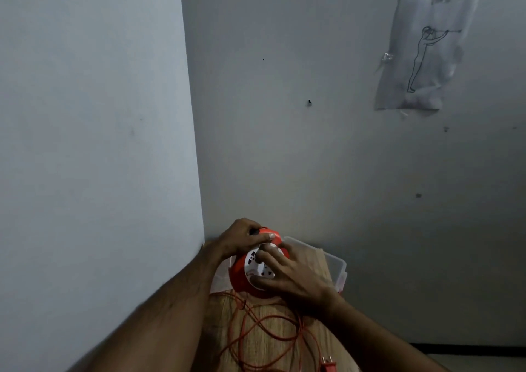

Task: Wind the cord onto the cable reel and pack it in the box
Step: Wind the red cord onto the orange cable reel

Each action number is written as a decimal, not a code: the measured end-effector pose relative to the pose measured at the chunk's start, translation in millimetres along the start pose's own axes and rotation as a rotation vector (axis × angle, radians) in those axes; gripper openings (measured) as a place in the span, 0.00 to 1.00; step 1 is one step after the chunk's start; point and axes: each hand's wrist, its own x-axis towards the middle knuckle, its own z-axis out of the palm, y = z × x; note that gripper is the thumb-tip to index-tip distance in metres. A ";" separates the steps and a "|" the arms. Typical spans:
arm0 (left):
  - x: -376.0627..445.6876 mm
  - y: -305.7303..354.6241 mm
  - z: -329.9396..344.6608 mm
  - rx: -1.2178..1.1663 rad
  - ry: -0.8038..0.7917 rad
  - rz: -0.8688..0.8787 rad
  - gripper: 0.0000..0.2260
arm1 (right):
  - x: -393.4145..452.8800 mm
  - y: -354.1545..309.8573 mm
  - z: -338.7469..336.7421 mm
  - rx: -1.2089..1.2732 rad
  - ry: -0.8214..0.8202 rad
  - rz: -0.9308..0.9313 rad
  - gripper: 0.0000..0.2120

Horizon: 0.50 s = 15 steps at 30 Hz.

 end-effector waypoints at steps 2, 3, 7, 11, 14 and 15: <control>0.5 0.5 1.6 0.004 -0.016 0.011 0.12 | 0.3 4.2 -13.3 -0.095 0.004 -0.029 0.28; 0.5 1.0 2.6 0.007 -0.024 0.011 0.12 | 1.9 5.3 -19.7 -0.128 0.009 -0.025 0.28; 1.7 2.2 6.8 0.004 -0.008 0.016 0.14 | 6.3 3.8 -10.9 -0.120 0.004 0.002 0.24; 1.5 2.4 9.9 -0.028 0.036 0.008 0.13 | 11.2 -1.2 10.8 0.160 -0.040 0.276 0.35; 2.7 2.9 10.6 -0.056 0.062 -0.015 0.17 | 18.5 -13.7 11.1 0.483 0.067 0.588 0.28; 3.5 3.8 11.0 -0.049 0.069 -0.014 0.18 | 21.9 -19.9 9.3 0.575 0.096 0.705 0.26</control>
